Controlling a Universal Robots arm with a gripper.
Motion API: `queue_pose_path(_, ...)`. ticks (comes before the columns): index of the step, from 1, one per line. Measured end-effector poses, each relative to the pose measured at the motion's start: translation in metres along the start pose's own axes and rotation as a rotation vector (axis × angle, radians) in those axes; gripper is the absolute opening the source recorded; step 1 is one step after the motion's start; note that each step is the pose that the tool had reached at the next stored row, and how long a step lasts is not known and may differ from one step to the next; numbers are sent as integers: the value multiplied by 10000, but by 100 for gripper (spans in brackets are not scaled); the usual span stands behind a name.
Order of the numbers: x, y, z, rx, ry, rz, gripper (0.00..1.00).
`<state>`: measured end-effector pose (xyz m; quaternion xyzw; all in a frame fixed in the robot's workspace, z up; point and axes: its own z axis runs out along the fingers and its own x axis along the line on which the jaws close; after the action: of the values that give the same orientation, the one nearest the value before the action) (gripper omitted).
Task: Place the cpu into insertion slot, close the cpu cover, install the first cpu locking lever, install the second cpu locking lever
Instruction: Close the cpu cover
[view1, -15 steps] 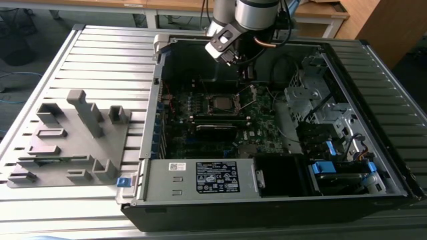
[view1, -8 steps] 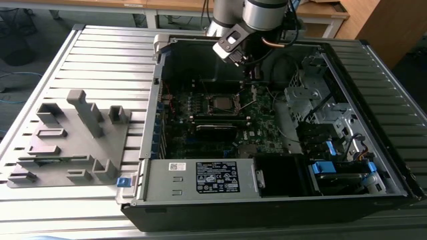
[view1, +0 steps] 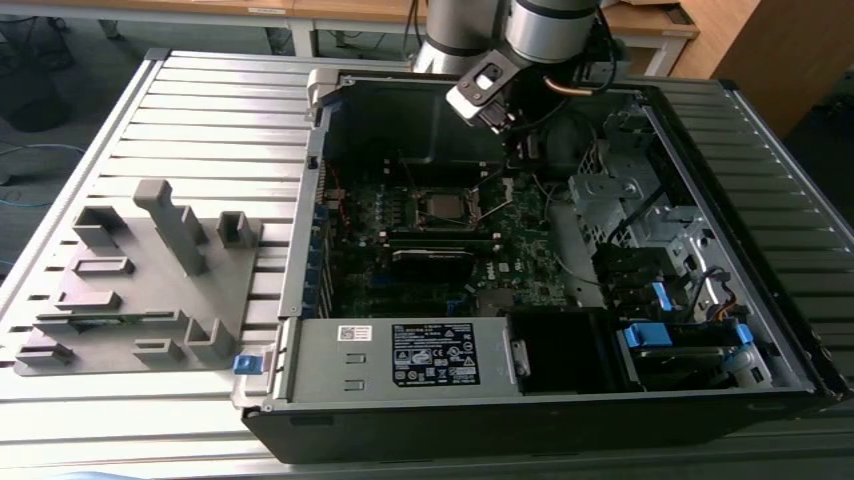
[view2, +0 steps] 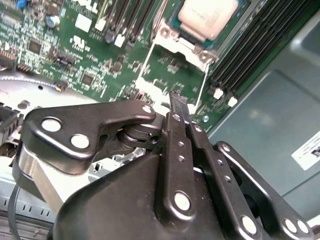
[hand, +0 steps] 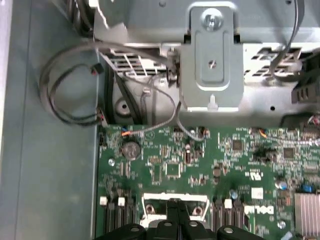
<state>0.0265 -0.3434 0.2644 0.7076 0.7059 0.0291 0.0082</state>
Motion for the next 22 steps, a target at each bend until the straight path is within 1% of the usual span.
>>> queue_pose_path(8, 0, 194, 14, 0, -1, 1, 11)
queue_pose_path(10, 1, 225, 18, 0, 0, 0, 11)
queue_pose_path(13, 0, 242, 29, 0, -1, 0, 11)
queue_pose_path(19, -2, 254, 98, 0, -1, 0, 11)
queue_pose_path(22, -2, 255, 99, 1, -4, 2, 11)
